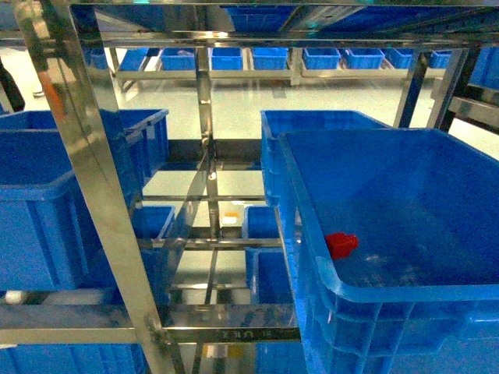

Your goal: Pick red block from blue box to shelf

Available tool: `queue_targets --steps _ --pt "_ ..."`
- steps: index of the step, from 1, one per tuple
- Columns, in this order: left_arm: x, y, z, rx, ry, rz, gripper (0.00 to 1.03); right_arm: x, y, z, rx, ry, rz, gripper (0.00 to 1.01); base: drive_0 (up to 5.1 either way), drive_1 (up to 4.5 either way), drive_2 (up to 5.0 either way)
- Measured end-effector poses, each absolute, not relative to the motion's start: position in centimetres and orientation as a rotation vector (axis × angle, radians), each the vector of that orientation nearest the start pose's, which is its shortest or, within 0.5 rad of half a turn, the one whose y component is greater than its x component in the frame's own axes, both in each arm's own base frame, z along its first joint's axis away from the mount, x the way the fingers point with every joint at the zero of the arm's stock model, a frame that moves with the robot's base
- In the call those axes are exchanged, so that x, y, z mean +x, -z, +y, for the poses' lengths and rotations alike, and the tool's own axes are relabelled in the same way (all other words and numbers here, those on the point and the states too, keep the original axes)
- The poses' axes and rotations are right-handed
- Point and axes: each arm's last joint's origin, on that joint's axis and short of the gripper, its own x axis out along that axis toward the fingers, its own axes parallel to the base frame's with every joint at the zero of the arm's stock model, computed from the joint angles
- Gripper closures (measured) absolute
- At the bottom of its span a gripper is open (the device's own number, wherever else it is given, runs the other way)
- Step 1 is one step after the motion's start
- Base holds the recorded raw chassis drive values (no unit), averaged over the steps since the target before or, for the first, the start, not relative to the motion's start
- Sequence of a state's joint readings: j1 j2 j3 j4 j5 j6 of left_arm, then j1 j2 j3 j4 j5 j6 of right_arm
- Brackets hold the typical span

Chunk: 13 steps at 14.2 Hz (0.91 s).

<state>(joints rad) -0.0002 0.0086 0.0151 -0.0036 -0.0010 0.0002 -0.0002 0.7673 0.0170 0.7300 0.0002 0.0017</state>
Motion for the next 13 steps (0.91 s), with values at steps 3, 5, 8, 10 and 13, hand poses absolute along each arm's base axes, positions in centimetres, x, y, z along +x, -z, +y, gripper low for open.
queue_targets --steps 3,5,8,10,13 --pt "9.7 -16.8 0.0 0.000 0.000 -0.003 0.05 13.6 -16.7 0.0 0.002 0.000 0.002 0.99 0.0 0.00 0.0" --pt "9.7 -16.8 0.0 0.000 -0.001 -0.003 0.05 12.9 -16.9 0.0 0.002 0.000 -0.007 0.99 0.0 0.00 0.0" --pt "9.7 -16.8 0.0 0.000 -0.001 -0.003 0.05 12.1 -17.1 0.0 0.002 0.000 -0.013 0.99 0.0 0.00 0.0" --pt "9.7 -16.8 0.0 0.000 -0.001 -0.003 0.05 11.7 -17.1 0.0 0.002 0.000 -0.014 0.99 0.0 0.00 0.0" --pt "9.7 -16.8 0.0 0.000 0.000 -0.003 0.05 11.2 -17.0 0.0 0.002 0.000 -0.012 0.99 0.0 0.00 0.0"
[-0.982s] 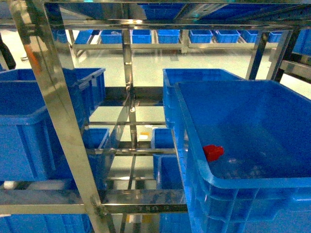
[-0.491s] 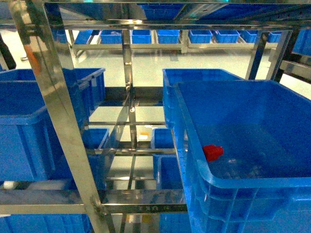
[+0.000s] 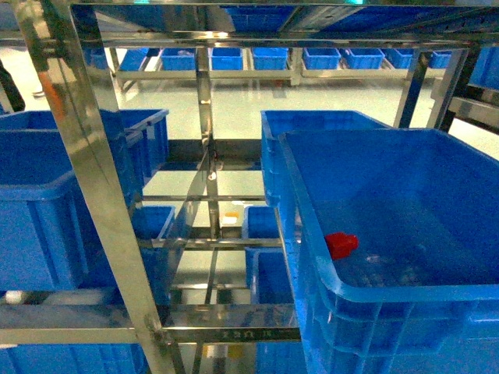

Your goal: Pick red block from blue box to shelf

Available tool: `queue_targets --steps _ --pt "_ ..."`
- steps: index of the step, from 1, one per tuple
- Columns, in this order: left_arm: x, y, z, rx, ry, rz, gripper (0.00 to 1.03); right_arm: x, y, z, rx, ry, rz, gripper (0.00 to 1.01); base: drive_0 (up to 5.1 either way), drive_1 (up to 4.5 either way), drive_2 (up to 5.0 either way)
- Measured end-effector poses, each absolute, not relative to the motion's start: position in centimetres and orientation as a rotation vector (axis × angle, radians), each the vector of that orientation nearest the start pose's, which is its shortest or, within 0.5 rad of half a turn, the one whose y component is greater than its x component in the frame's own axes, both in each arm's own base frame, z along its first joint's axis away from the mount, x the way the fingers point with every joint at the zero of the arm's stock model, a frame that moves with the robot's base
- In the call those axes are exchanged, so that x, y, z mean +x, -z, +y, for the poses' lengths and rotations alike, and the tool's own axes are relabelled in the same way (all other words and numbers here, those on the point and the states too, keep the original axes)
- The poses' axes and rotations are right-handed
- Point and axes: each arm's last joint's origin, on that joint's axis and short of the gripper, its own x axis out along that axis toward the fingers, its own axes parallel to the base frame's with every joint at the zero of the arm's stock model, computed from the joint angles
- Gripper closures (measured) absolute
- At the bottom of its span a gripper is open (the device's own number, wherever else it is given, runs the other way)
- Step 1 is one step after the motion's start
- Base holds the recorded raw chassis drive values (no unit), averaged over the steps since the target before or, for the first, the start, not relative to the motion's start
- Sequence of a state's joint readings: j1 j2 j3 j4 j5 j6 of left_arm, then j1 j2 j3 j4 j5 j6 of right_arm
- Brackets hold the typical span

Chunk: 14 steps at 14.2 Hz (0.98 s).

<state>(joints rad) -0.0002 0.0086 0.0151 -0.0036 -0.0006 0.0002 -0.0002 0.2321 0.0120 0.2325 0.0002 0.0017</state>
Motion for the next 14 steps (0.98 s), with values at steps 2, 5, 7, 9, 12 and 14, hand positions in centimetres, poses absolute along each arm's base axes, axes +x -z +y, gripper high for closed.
queue_targets --steps 2,5,7,9,12,14 --pt "9.7 -16.8 0.0 0.000 0.000 -0.003 0.05 11.0 -17.0 0.0 0.002 0.000 -0.013 0.99 0.0 0.00 0.0" --pt "9.7 -16.8 0.0 0.000 0.000 -0.003 0.05 10.8 -17.0 0.0 0.002 0.000 -0.013 0.99 0.0 0.00 0.0" --pt "9.7 -16.8 0.0 0.000 -0.002 -0.003 0.05 9.8 -16.5 0.0 0.002 0.000 0.023 0.99 0.0 0.00 0.0" --pt "9.7 -16.8 0.0 0.000 -0.001 -0.003 0.05 9.7 -16.6 0.0 0.002 0.000 0.003 0.99 0.0 0.00 0.0" --pt "9.7 -16.8 0.0 0.000 -0.001 -0.003 0.05 9.7 -16.7 0.0 0.002 0.000 -0.003 0.99 0.0 0.00 0.0" --pt "9.7 -16.8 0.0 0.000 -0.001 -0.003 0.05 9.7 -16.7 0.0 0.001 0.000 -0.004 0.89 0.0 0.00 0.0"
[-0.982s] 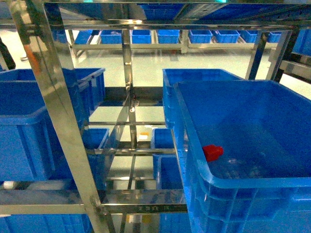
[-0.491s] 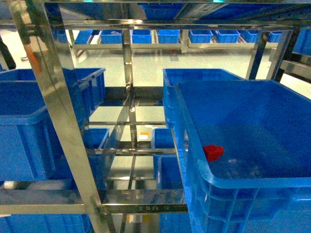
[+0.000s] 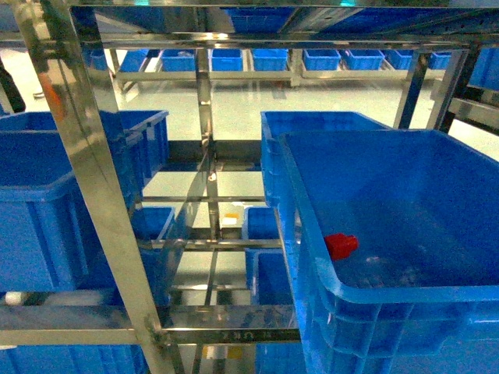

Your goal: Pick red block from blue box to shelf

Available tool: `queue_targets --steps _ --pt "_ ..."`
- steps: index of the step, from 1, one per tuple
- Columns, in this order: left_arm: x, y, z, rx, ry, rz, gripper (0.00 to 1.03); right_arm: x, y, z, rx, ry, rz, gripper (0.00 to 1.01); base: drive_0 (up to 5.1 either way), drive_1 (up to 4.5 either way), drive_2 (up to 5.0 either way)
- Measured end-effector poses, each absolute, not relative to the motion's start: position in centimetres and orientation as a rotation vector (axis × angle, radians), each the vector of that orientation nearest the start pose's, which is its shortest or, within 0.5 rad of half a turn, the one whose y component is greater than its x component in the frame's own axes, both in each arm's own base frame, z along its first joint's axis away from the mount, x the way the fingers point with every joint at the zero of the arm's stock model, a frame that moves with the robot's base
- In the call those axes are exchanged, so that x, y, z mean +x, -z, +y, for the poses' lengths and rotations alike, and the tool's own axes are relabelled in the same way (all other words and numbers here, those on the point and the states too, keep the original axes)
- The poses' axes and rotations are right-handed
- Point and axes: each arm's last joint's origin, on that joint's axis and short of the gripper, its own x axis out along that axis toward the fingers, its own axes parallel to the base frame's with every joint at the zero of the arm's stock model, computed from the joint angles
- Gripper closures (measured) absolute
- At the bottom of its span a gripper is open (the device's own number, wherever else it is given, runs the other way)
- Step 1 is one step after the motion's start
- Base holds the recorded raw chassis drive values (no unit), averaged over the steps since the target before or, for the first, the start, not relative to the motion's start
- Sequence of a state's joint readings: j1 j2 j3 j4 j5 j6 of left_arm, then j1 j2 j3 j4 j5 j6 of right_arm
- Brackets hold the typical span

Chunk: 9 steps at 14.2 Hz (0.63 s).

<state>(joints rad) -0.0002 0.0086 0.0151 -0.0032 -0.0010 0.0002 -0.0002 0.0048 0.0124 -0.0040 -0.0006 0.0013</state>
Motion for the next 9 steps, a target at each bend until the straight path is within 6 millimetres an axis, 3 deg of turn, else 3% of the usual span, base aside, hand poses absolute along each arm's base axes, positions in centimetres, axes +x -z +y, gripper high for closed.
queue_targets --steps 4,7,9 --pt "9.73 -16.77 0.00 0.000 -0.001 -0.003 0.05 9.72 -16.70 0.00 0.001 0.000 -0.004 0.49 0.0 0.00 0.0" --pt "9.73 -16.77 0.00 0.000 -0.001 -0.003 0.05 9.72 -16.70 0.00 0.001 0.000 -0.004 0.10 0.0 0.00 0.0" --pt "9.73 -16.77 0.00 0.000 -0.001 -0.003 0.05 9.72 -16.70 0.00 0.002 0.000 -0.004 0.03 0.0 0.00 0.0"
